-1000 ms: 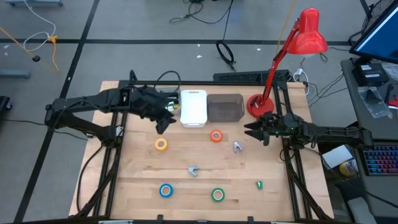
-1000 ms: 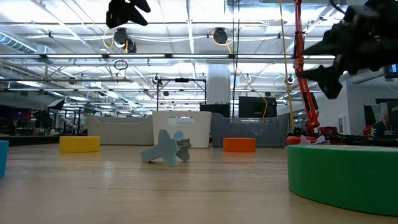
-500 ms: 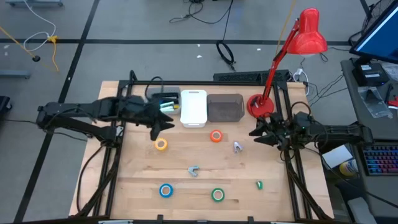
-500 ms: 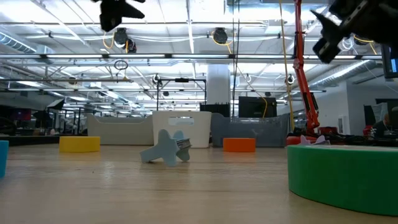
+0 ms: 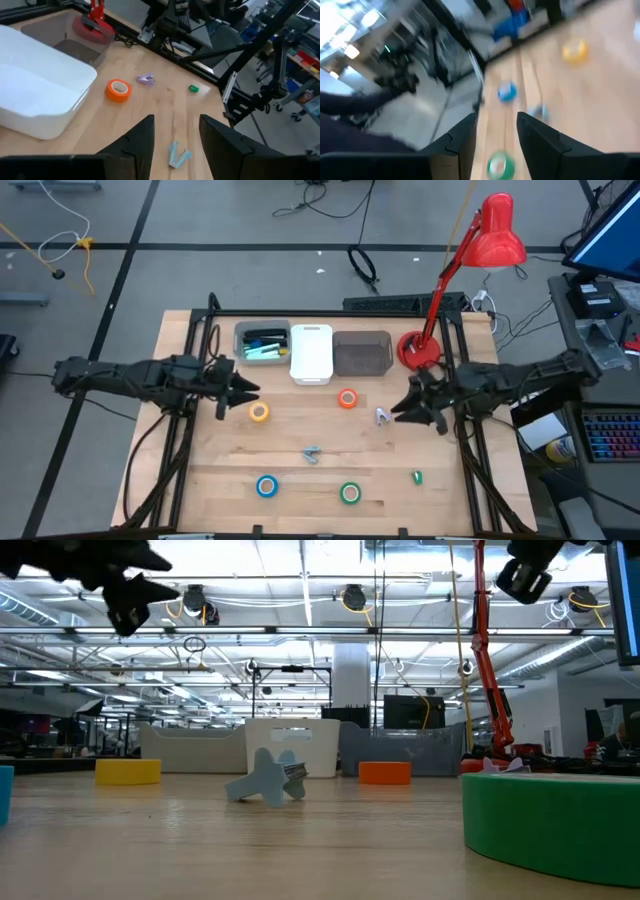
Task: Pick and place Stapler, Stapler remover, tape
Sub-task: Put the green stapler into the gray bin
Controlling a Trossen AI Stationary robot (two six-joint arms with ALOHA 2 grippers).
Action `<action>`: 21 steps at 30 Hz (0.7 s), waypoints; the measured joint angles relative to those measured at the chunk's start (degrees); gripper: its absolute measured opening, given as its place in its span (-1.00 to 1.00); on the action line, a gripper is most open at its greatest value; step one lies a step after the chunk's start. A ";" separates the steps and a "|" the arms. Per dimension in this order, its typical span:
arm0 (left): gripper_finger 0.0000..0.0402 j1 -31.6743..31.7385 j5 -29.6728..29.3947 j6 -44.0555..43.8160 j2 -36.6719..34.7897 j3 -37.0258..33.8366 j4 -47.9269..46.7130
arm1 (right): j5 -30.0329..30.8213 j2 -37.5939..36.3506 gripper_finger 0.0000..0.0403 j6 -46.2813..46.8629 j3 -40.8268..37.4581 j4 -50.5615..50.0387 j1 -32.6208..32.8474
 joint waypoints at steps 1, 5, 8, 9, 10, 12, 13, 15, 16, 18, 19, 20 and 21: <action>-0.21 -0.35 -0.01 -0.22 -1.05 -0.84 0.14 | 0.07 1.54 -0.34 1.74 1.51 -2.90 1.18; -0.21 -1.63 0.03 1.26 -3.54 -2.65 0.46 | -0.28 6.99 -0.38 11.87 5.42 -11.75 6.03; -0.21 -2.25 0.00 2.99 -3.90 -2.86 0.16 | -3.93 10.51 -0.42 23.42 5.87 -15.17 9.30; -0.21 -2.25 0.00 3.38 -3.87 -2.86 0.12 | -5.88 11.63 -0.43 27.49 5.90 -15.53 10.37; -0.21 -2.25 0.00 3.46 -3.87 -2.86 0.15 | -7.85 12.67 -0.45 31.43 5.93 -16.11 11.55; -0.21 -2.25 0.00 3.50 -3.85 -2.86 0.07 | -10.93 14.89 -0.49 39.21 5.94 -17.01 14.00; -0.21 -2.25 0.00 3.51 -3.87 -2.86 0.10 | -12.43 15.94 -0.51 43.22 5.96 -17.30 15.28; -0.21 -2.25 0.00 3.79 -3.87 -2.86 0.05 | -15.64 18.00 -0.56 51.05 5.96 -18.50 17.59; -0.21 -2.25 0.04 4.28 -3.85 -2.86 0.03 | -17.15 18.91 -0.58 54.85 5.96 -18.80 18.63; -0.21 -2.25 0.04 5.20 -3.85 -2.86 -0.10 | -18.99 20.53 -0.62 61.05 5.96 -20.03 20.66; -0.21 -2.25 0.04 5.47 -3.85 -2.86 -0.28 | -19.38 21.21 -0.64 63.82 5.96 -20.53 21.56; -0.21 -2.25 0.04 5.85 -3.85 -2.86 -0.53 | -19.32 21.86 -0.67 66.22 5.96 -20.71 22.40; -0.21 -2.25 0.04 5.99 -3.85 -2.86 -0.73 | -19.15 22.43 -0.69 68.76 5.96 -21.03 23.21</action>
